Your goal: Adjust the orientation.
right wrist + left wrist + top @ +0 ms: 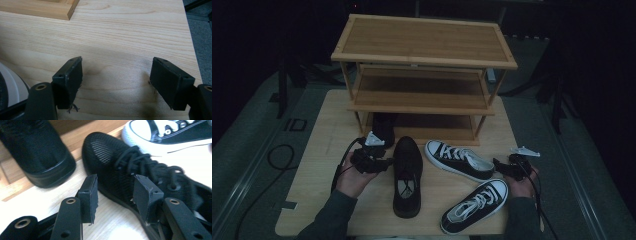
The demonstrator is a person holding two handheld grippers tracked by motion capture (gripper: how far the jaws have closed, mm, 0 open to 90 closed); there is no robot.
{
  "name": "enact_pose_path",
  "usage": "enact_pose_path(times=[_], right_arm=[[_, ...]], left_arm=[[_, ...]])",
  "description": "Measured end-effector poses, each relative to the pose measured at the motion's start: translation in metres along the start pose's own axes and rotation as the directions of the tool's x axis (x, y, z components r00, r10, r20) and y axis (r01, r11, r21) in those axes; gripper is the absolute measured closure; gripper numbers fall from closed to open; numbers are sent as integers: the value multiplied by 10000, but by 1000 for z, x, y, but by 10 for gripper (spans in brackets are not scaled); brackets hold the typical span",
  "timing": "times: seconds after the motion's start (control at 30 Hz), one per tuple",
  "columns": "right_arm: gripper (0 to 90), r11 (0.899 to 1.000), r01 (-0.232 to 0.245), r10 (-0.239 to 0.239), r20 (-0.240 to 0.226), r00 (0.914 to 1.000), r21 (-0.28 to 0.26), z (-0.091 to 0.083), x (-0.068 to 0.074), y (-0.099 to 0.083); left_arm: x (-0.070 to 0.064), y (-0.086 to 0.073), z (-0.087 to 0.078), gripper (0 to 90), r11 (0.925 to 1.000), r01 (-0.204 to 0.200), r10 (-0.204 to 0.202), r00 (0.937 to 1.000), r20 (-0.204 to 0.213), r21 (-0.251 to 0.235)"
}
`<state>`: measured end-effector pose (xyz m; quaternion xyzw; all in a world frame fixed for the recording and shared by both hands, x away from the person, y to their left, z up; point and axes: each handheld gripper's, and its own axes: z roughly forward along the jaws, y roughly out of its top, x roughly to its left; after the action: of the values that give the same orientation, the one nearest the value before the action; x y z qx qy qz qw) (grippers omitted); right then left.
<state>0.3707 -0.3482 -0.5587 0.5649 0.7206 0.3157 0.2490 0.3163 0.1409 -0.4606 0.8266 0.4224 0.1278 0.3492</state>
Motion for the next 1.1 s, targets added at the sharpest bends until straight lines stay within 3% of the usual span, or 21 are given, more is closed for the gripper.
enact_pose_path(times=[0.07,0.53,1.1], right_arm=[[260,10000,1,-1,0,10000,0,0,0,0],[260,10000,0,0,0,10000,0,0,0,0],[260,10000,2,-2,0,10000,2,0,0,0]], left_arm=[[-4,2,-2,548,10000,-13,13,9997,231,-20],[-26,9,-12,548,9987,-496,490,9973,545,110],[-40,5,-12,543,9968,-707,682,9957,626,375]])
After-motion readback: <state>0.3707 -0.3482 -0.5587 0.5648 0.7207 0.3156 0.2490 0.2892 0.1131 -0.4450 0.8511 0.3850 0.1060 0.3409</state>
